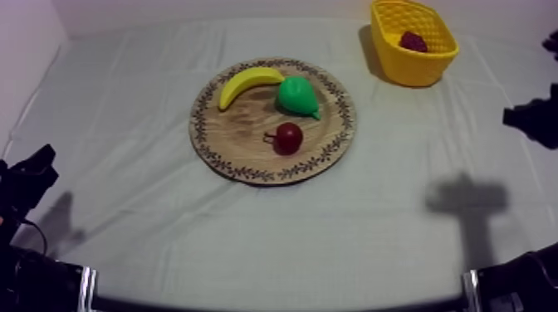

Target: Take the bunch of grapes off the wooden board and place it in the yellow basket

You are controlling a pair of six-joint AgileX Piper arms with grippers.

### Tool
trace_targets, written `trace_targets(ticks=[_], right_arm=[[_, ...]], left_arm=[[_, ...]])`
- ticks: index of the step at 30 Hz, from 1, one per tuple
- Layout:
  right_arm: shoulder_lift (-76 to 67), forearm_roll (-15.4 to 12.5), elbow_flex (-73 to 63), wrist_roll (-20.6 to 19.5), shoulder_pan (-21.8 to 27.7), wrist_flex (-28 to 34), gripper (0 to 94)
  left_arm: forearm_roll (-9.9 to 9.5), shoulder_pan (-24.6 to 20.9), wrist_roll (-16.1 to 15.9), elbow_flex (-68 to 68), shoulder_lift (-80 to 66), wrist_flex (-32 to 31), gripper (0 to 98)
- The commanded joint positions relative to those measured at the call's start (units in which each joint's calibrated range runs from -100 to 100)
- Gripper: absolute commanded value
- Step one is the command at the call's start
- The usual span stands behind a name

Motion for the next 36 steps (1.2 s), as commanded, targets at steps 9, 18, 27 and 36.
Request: trace_targets(ticks=[9,18,27,36], right_arm=[[-25.9,-1.9,16.6,2.8,0.8,-2.6,0.4],[-35.8,-2.8,23.8,6.2,0.5,-2.4,0.4],[-36.9,-6.2,24.7,9.4,2.1,-1.3,0.5],[-37.0,-6.8,24.9,9.8,3.1,-1.7,0.3]], left_arm=[[0.00,0.0,0.0,0.0,0.0,0.0,0.0],[0.00,0.0,0.0,0.0,0.0,0.0,0.0],[0.00,0.0,0.0,0.0,0.0,0.0,0.0],[0.00,0.0,0.0,0.0,0.0,0.0,0.0]])
